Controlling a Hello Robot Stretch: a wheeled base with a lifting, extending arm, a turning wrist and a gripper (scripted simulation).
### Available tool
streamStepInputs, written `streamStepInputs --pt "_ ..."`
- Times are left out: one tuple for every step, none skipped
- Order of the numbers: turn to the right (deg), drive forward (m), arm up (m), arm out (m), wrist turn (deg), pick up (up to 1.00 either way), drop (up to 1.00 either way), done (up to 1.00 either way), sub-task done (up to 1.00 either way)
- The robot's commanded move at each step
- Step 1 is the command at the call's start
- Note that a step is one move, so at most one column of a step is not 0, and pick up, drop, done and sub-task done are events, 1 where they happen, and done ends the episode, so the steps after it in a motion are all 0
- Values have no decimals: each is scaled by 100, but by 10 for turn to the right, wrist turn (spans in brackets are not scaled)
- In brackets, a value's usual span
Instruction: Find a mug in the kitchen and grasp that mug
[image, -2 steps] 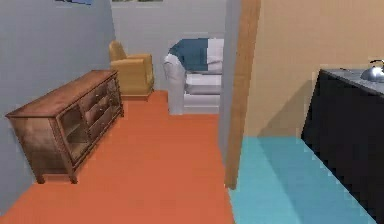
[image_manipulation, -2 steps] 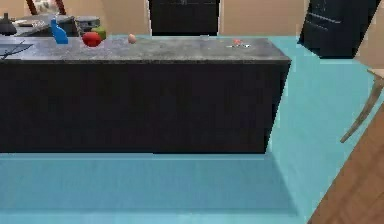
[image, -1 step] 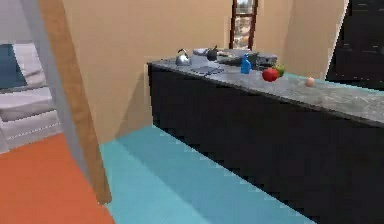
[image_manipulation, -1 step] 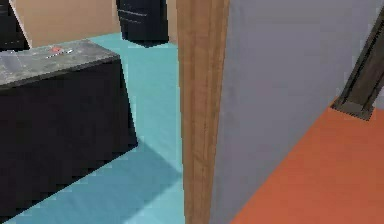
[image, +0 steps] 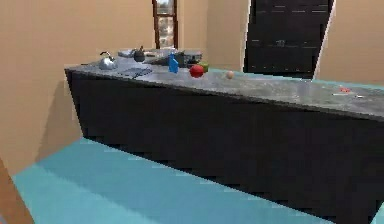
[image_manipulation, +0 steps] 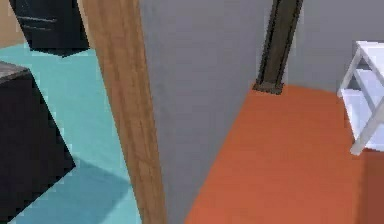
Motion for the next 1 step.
streamStepInputs --pt "0 80 0 0 0 0 0 0 0"
